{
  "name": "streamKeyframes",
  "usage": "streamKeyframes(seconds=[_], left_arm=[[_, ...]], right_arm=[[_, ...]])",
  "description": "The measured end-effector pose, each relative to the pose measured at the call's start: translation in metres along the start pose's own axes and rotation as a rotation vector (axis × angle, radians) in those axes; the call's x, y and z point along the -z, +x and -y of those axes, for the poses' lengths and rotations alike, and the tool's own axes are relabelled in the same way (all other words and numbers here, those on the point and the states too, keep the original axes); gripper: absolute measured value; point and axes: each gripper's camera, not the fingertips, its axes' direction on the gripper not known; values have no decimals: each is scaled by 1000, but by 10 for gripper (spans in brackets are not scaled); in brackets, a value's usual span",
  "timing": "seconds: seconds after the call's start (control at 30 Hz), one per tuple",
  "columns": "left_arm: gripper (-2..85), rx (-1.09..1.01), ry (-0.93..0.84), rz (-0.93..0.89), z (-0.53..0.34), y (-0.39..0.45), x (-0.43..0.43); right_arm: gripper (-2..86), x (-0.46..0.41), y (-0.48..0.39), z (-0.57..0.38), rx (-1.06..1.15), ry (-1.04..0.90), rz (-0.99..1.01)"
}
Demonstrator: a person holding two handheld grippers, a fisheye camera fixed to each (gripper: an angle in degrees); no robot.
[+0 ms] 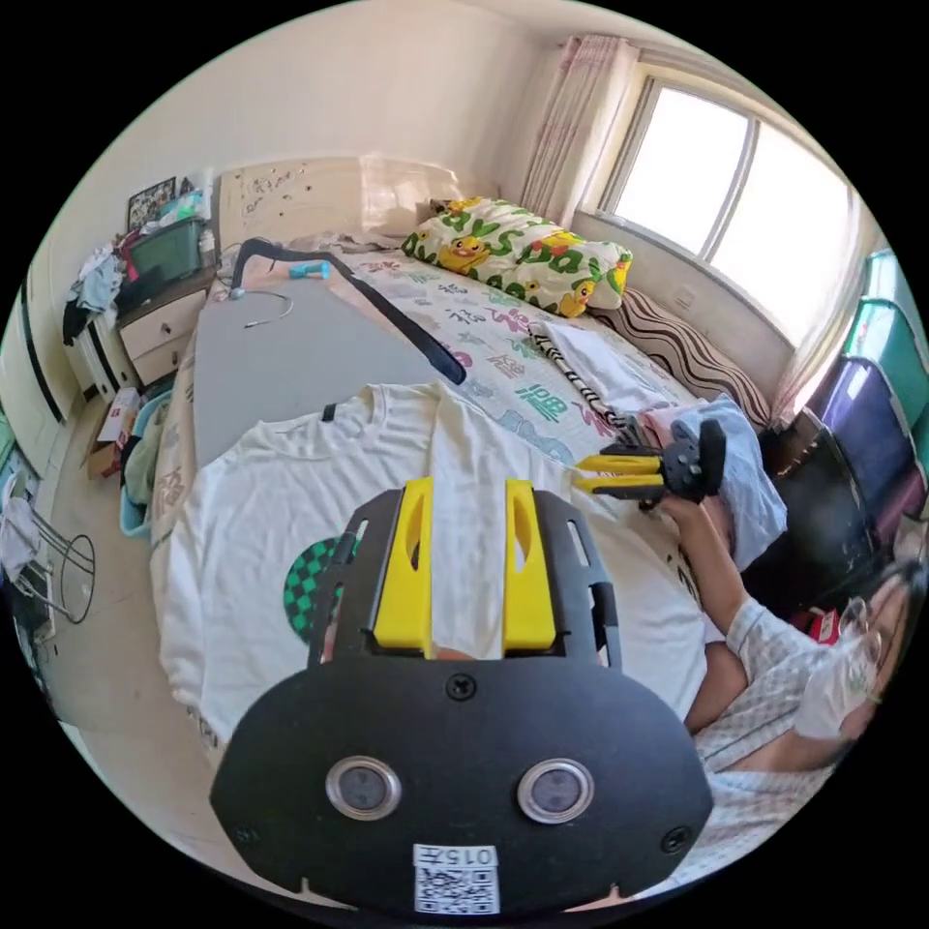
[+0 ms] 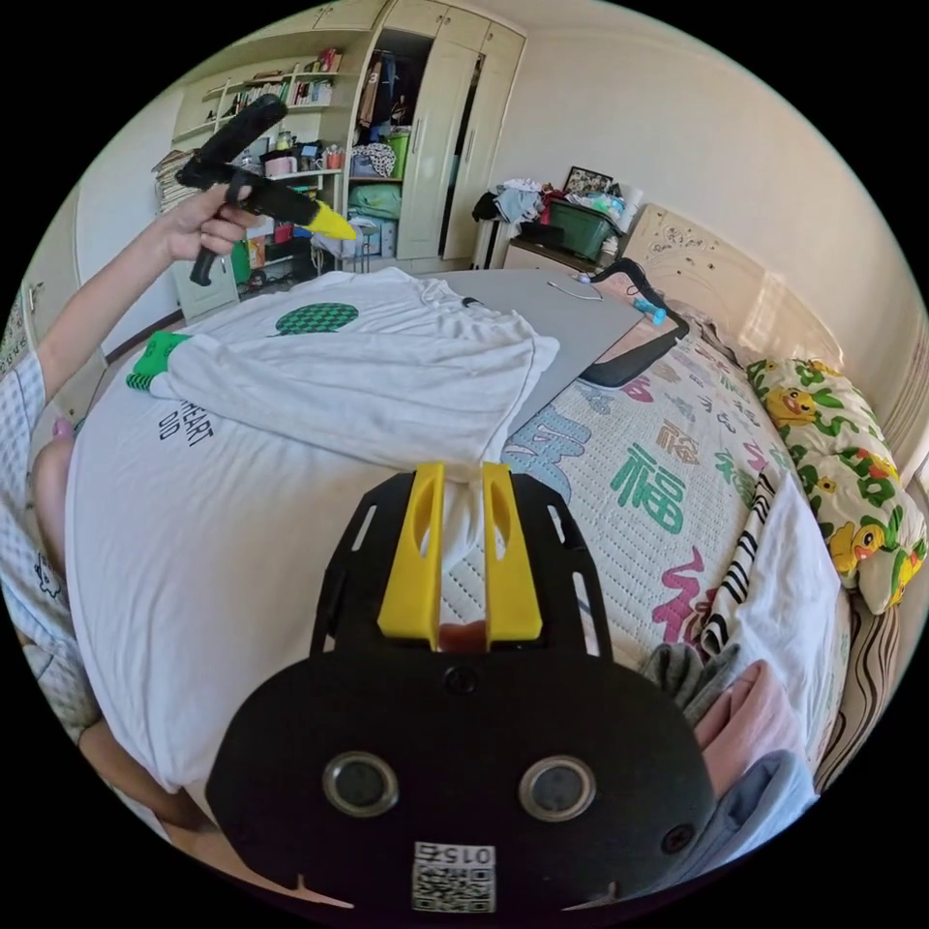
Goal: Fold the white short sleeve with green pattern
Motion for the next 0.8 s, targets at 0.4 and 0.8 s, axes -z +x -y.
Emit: streamKeyframes(seconds=[0.4, 0.8], left_arm=[[70, 125, -104, -11, 109, -24, -162], [12, -37, -78, 197, 138, 14, -145]], right_arm=[[7, -12, 23, 7, -65, -15, 51], [-9, -23, 20, 17, -62, -87, -60]])
